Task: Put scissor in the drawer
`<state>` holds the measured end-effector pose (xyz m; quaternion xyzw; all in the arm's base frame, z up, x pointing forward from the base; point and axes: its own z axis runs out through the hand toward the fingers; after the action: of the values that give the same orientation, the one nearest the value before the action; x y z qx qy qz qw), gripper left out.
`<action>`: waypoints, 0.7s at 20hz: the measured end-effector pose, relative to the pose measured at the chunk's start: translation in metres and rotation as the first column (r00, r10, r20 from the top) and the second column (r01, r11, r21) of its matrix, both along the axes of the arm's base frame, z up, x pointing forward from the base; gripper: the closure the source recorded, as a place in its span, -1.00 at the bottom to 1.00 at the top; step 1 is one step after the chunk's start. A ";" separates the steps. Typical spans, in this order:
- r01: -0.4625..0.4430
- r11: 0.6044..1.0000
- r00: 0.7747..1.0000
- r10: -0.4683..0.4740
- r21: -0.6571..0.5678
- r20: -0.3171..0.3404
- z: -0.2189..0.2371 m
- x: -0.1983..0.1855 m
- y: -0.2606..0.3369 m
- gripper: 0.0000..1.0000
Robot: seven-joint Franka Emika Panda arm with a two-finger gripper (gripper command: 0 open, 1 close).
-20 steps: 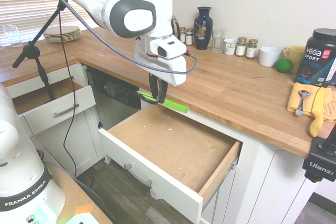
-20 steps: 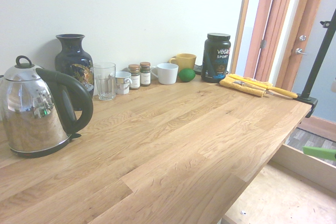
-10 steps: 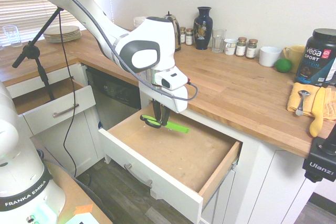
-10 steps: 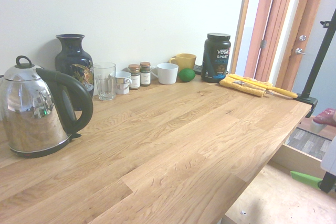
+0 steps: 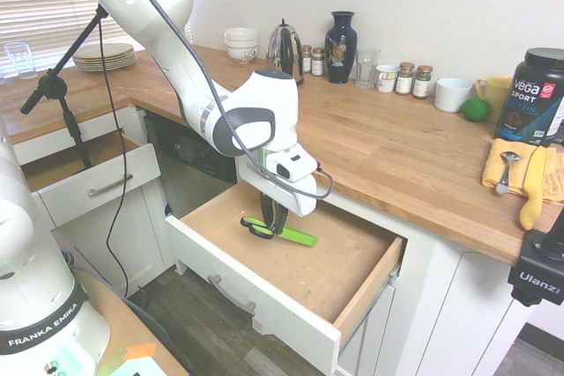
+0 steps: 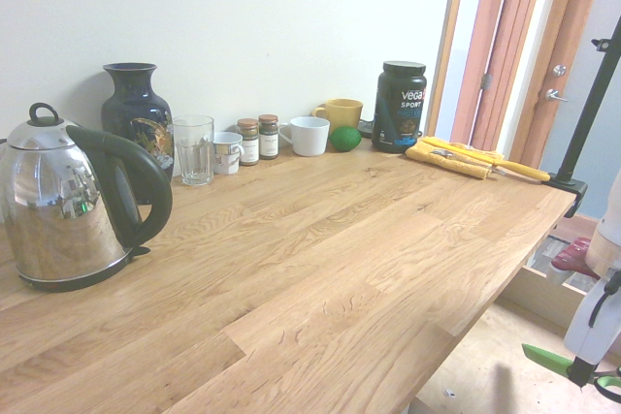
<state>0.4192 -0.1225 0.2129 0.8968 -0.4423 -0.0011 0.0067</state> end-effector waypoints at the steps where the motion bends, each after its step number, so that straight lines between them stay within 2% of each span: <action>1: 0.001 1.000 1.000 -0.001 0.001 0.001 -0.004 0.001 -0.001 1.00; 14: 0.009 1.000 1.000 -0.008 0.007 -0.017 -0.048 0.011 -0.001 1.00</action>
<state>0.4303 -0.1232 0.1649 0.8949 -0.4461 -0.0104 0.0074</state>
